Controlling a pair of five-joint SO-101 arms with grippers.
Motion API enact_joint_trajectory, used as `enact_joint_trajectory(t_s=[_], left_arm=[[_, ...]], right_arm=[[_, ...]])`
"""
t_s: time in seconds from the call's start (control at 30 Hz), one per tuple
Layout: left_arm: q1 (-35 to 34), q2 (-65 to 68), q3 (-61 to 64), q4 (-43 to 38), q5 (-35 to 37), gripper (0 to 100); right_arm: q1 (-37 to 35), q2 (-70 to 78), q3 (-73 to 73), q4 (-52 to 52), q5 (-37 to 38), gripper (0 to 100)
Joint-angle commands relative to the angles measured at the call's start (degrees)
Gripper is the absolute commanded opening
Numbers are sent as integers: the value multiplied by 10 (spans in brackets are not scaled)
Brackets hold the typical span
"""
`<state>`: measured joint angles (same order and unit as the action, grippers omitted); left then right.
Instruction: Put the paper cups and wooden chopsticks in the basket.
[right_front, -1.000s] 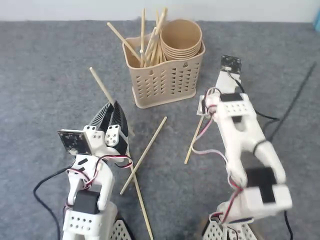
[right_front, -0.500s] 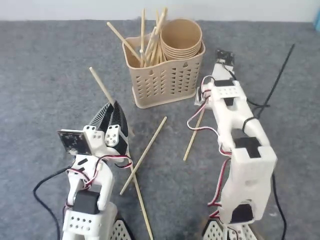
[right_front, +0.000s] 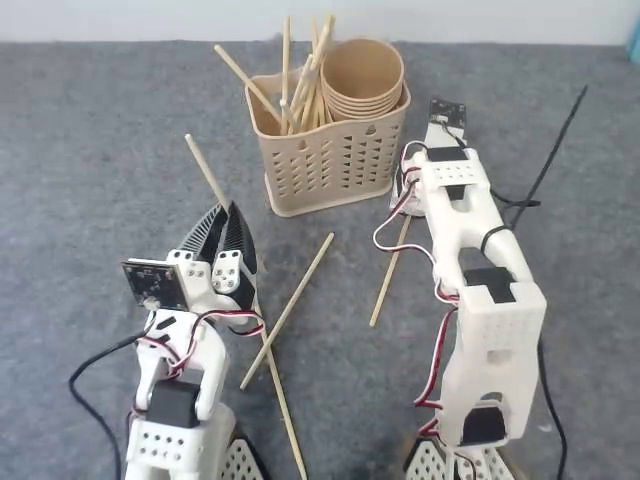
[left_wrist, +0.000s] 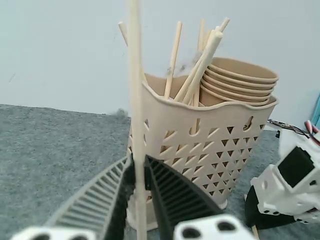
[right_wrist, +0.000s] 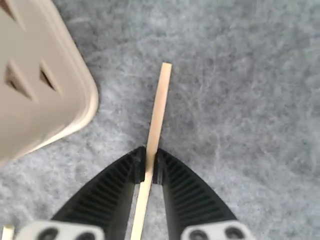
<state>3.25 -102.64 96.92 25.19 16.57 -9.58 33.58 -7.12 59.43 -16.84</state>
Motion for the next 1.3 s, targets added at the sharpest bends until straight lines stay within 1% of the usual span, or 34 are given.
enact_joint_trajectory(t_s=[0.0,0.17,0.37,0.53,0.63,0.73,0.83,0.97,1.03,1.1,1.17,1.27], left_arm=[[-4,2,-3,1,-4,13],[-4,2,-3,1,-4,13],[-3,2,-3,1,-4,13],[-3,2,-3,1,-4,13],[-3,2,-3,1,-4,13],[-3,2,-3,1,-4,13],[-4,2,-3,1,-4,13],[-4,2,-3,1,-4,13],[-4,2,-3,1,-4,13],[-4,2,-3,1,-4,13],[-4,2,-3,1,-4,13],[-4,2,-3,1,-4,13]], right_arm=[[7,-38,-10,35,4,9],[8,-160,-6,107,4,9],[3,-348,-6,188,6,9],[-15,-500,-5,207,8,9],[-37,-570,-5,200,10,9],[-70,-616,-5,159,58,9],[-102,-636,-5,108,96,9],[-135,-645,-5,50,120,9],[-150,-652,-5,61,127,9],[-167,-674,1,95,127,9],[-179,-705,39,87,127,9],[-180,-766,133,1,132,9]])
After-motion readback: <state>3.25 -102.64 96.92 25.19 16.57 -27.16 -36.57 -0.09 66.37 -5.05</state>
